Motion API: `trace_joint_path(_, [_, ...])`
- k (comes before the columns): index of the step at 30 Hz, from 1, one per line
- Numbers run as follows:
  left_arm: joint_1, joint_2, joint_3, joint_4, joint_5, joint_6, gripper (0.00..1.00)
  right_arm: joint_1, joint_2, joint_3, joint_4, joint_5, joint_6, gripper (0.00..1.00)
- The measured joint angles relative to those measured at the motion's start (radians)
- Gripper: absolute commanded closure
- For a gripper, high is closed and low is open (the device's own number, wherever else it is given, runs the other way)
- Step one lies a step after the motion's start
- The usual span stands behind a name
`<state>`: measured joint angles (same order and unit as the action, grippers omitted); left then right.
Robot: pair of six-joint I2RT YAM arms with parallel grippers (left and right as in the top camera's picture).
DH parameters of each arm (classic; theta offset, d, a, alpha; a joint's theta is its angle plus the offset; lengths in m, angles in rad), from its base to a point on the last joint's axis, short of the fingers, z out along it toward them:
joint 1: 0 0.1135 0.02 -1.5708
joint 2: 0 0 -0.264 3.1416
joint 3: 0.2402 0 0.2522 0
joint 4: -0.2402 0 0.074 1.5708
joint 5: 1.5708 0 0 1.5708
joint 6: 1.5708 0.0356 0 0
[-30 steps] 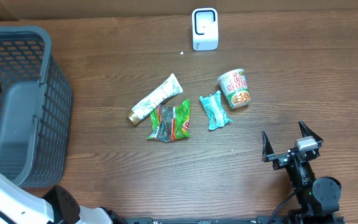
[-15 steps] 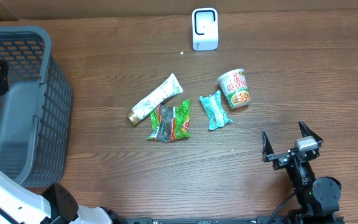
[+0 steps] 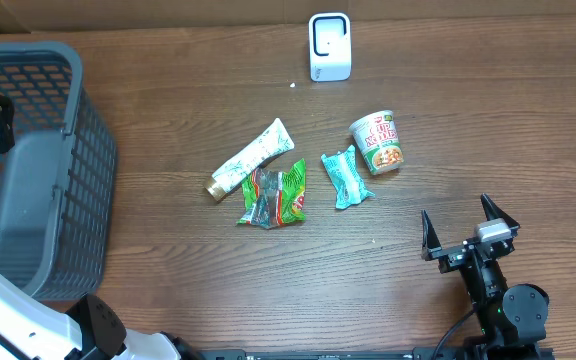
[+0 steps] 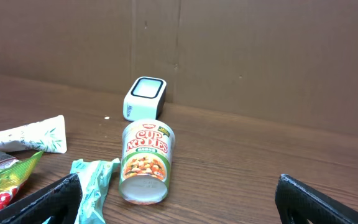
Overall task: Scan the item barcode
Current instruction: 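Retract the left gripper back over the empty basket, then move the right gripper forward and grasp the Cup Noodles cup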
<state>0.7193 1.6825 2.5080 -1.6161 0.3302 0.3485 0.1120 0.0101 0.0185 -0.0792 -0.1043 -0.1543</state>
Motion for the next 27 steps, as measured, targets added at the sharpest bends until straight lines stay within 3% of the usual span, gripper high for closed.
trace_joint_path(14, [0.000,0.000,0.000,0.000,0.000,0.000,0.00,0.000,0.000,0.000,0.000,0.000,-0.001,0.00])
trace_joint_path(27, [0.000,0.000,0.000,0.000,0.000,0.000,0.00,0.000,0.000,0.000,0.008,0.117,-0.056,0.00])
